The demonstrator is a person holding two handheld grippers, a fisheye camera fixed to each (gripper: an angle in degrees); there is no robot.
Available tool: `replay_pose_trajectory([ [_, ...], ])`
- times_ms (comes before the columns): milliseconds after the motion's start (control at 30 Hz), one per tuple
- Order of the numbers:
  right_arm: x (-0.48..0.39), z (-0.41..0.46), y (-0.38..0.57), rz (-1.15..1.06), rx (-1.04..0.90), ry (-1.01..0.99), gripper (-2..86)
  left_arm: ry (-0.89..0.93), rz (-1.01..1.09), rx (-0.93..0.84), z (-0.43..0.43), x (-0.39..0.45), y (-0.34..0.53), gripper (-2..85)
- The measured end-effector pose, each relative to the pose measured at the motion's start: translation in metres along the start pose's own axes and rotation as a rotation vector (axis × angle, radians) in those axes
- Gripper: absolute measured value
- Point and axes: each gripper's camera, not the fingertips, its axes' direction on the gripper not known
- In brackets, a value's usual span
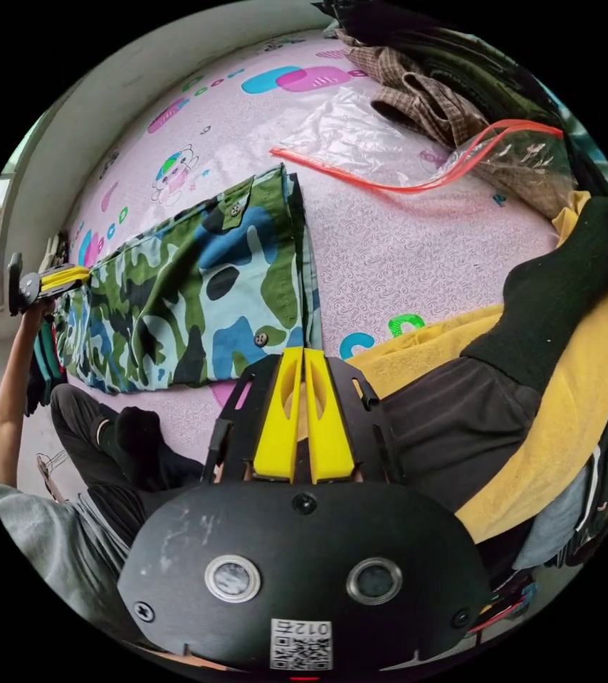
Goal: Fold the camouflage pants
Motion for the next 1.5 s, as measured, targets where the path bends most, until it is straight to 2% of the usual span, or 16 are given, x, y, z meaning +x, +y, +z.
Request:
replay_pose_trajectory([
  [233,0.014,0.015,-0.008,0.029,-0.012,-0.086,5.2,-0.039,0.018,-0.009,0.015,0.003,0.009,1.2],
  [333,0.016,0.036,-0.014,0.020,-0.076,-0.063,1.9,-0.025,0.005,-0.001,0.020,-0.002,0.018,1.2],
  [567,0.023,0.025,-0.001,-0.022,-0.032,-0.023,-0.8,-0.055,0.045,0.040,0.007,-0.006,0.041,1.2],
  [633,0.031,0.055,-0.002,0.002,-0.116,-0.031,-0.8,-0.037,-0.003,0.030,0.024,-0.016,0.044,1.3],
  [800,0.020,0.078,-0.011,-0.038,-0.142,0.072,0.2,-0.075,-0.036,-0.027,0.075,-0.018,0.054,1.5],
  [933,0.019,0.062,-0.020,-0.030,0.055,0.183,1.1,-0.085,-0.035,-0.012,0.093,-0.018,0.074,1.7],
  [1000,0.020,0.061,-0.029,-0.033,0.156,0.107,1.2,-0.054,-0.056,-0.006,0.107,-0.026,0.088,1.9],
  [1100,0.015,0.089,-0.053,-0.048,0.175,-0.064,0.3,-0.038,-0.072,-0.010,0.126,-0.033,0.104,2.0],
  [1333,0.006,0.168,-0.094,-0.028,0.194,0.021,-0.8,-0.054,-0.067,-0.012,0.170,-0.044,0.141,2.4],
  [1500,0.025,0.194,-0.112,0.010,0.238,-0.033,-0.9,-0.007,-0.141,0.031,0.205,-0.070,0.177,2.2],
])
